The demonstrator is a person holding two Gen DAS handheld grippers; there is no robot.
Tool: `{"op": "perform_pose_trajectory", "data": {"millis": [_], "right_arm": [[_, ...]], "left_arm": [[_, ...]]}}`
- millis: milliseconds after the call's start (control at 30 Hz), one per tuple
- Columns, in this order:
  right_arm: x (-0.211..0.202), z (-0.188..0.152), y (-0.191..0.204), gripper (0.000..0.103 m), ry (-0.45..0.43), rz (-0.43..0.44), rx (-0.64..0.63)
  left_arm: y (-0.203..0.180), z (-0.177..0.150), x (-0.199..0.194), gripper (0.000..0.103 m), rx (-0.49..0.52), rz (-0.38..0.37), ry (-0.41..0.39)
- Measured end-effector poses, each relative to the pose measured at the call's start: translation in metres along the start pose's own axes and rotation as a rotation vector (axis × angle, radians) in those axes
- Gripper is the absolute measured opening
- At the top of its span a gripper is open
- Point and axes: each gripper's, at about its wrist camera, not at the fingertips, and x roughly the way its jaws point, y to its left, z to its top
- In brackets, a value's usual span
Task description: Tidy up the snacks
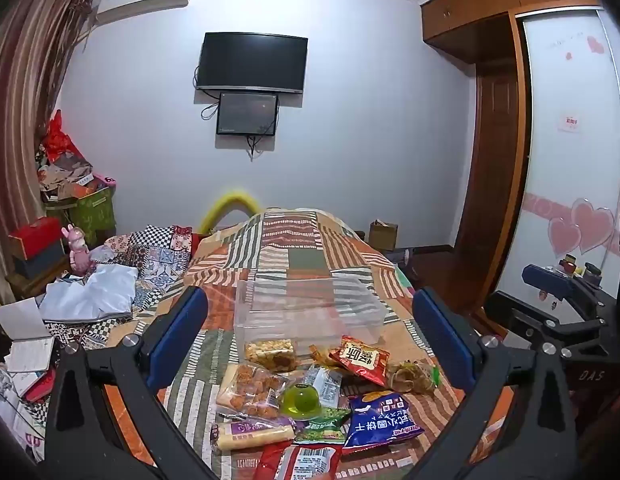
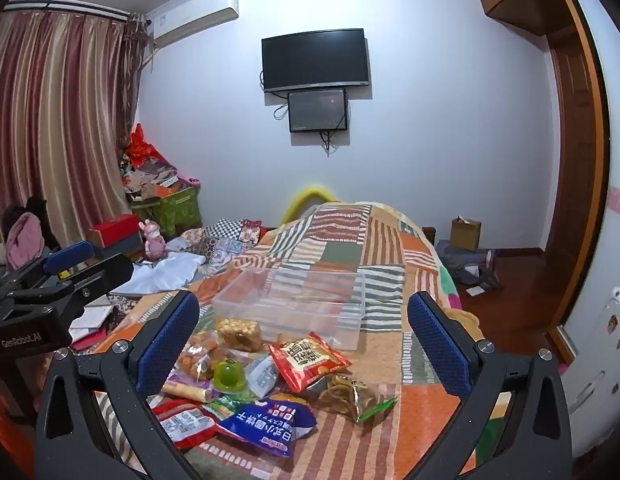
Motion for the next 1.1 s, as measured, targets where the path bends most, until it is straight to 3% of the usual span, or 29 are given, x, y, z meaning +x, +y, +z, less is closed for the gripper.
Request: {"op": "perform_pose_trajectory", "data": {"millis": [1100], "right_arm": [[0.0021,0.0000,0.0011,0.103,0.004,0.008,0.011]], "left_arm": [[-0.0002,0.0029,0.0011,0.103,0.020,0.014,-0.013]]}}
